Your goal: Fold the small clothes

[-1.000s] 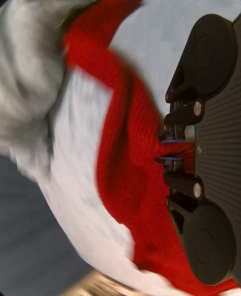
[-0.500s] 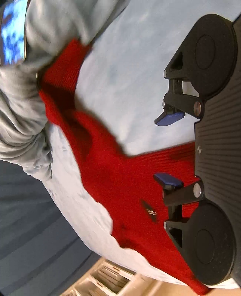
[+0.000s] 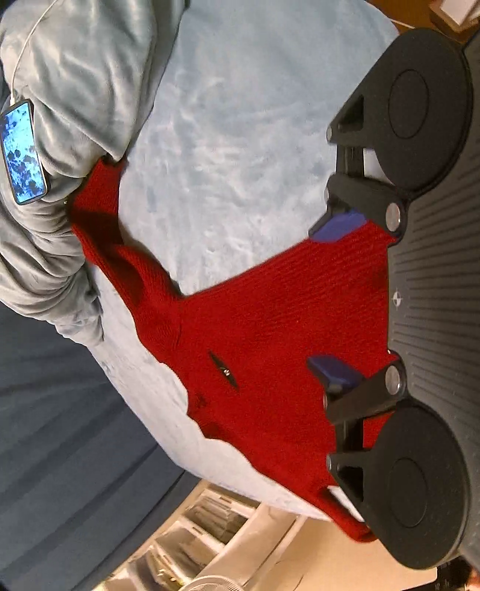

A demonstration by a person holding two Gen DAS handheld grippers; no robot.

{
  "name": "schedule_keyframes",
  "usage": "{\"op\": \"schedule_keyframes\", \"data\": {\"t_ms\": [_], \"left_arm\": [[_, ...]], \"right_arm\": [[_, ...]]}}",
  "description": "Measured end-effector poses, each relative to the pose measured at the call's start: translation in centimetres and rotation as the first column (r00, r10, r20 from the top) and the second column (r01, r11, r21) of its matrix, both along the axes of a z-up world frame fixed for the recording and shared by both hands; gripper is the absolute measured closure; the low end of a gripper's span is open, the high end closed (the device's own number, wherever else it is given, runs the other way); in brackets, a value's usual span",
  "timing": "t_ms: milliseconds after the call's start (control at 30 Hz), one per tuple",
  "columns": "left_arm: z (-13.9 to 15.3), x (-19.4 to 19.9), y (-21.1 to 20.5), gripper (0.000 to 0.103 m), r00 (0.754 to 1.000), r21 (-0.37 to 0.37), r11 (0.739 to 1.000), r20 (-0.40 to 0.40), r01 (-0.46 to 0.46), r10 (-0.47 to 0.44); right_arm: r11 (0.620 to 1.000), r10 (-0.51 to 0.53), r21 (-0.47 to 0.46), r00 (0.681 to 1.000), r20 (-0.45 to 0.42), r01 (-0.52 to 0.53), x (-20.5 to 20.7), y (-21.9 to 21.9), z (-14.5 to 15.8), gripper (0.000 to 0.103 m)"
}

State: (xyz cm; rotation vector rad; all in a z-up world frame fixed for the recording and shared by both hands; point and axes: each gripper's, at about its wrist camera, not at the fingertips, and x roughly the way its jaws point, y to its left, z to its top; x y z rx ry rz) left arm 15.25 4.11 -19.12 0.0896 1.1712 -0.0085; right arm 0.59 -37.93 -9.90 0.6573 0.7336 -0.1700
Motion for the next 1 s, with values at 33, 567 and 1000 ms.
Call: {"op": "schedule_keyframes", "data": {"t_ms": [33, 567, 1000], "left_arm": [[-0.5, -0.4, -0.1, 0.001, 1.000, -0.011, 1.000, -0.017, 0.001, -0.001], [-2.7, -2.3, -1.8, 0.000, 0.992, 0.007, 0.996, -0.086, 0.089, -0.088], [-3.0, -2.6, -1.3, 0.000, 0.993, -0.013, 0.996, -0.080, 0.091, -0.092]], "right_arm": [[1.000, -0.011, -0.013, 1.000, -0.026, 0.010, 0.0, 0.0, -0.5, 0.029], [0.999, -0.022, 0.030, 0.989, -0.147, 0.027, 0.4, 0.9, -4.8, 0.029], [0.999, -0.028, -0.030, 0.978, -0.207, 0.022, 1.1, -0.1, -6.3, 0.019]]}}
